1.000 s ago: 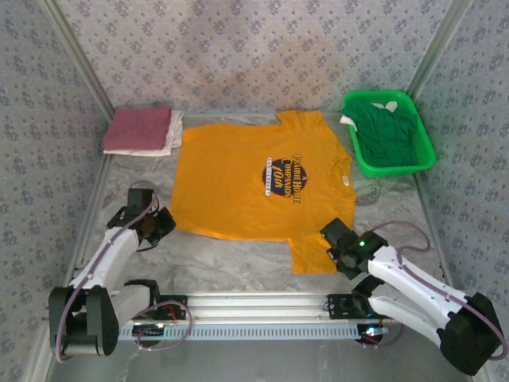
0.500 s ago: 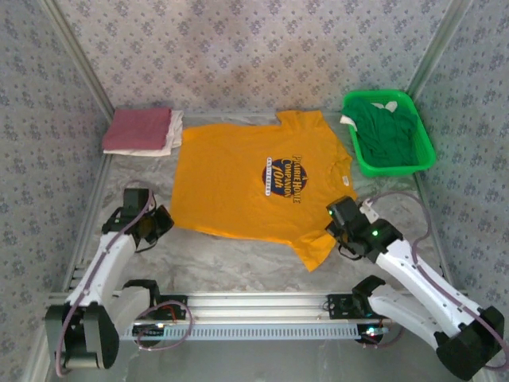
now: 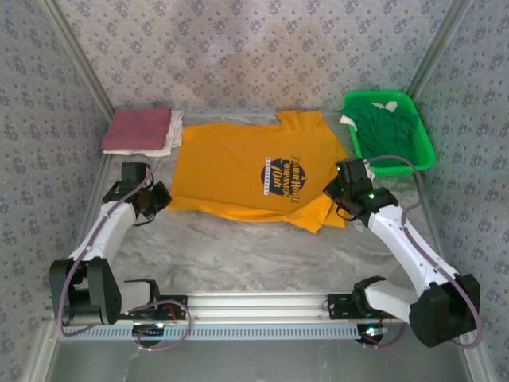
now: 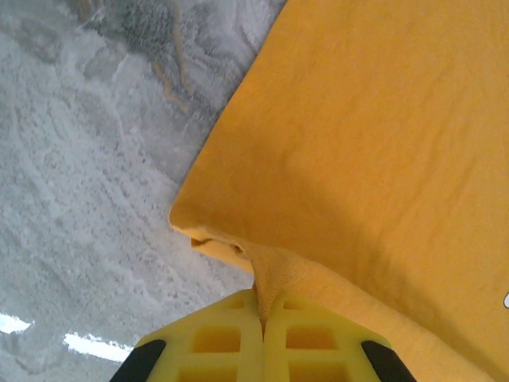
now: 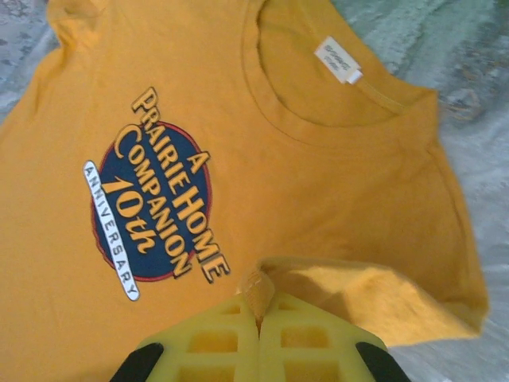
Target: Fold and stack the t-shirts
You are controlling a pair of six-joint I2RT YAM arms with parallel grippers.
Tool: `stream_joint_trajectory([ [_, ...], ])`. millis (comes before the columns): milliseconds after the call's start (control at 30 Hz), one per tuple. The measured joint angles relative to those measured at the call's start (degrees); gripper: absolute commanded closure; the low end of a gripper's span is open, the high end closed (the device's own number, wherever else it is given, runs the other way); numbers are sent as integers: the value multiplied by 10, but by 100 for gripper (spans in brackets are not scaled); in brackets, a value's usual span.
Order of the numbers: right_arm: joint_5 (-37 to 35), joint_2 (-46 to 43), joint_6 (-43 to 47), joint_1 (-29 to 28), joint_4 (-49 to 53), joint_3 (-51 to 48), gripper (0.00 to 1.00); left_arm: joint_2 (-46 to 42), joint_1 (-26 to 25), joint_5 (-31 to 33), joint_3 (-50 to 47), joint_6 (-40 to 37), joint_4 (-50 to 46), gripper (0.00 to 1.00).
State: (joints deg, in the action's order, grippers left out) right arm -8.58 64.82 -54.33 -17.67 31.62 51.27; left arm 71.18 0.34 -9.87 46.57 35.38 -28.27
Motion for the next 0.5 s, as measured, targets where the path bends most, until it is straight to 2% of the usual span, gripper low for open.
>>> stream_joint_trajectory([
  [500,61,68,15,46,-77,36,100,135,0,4,111,-62,6,100],
])
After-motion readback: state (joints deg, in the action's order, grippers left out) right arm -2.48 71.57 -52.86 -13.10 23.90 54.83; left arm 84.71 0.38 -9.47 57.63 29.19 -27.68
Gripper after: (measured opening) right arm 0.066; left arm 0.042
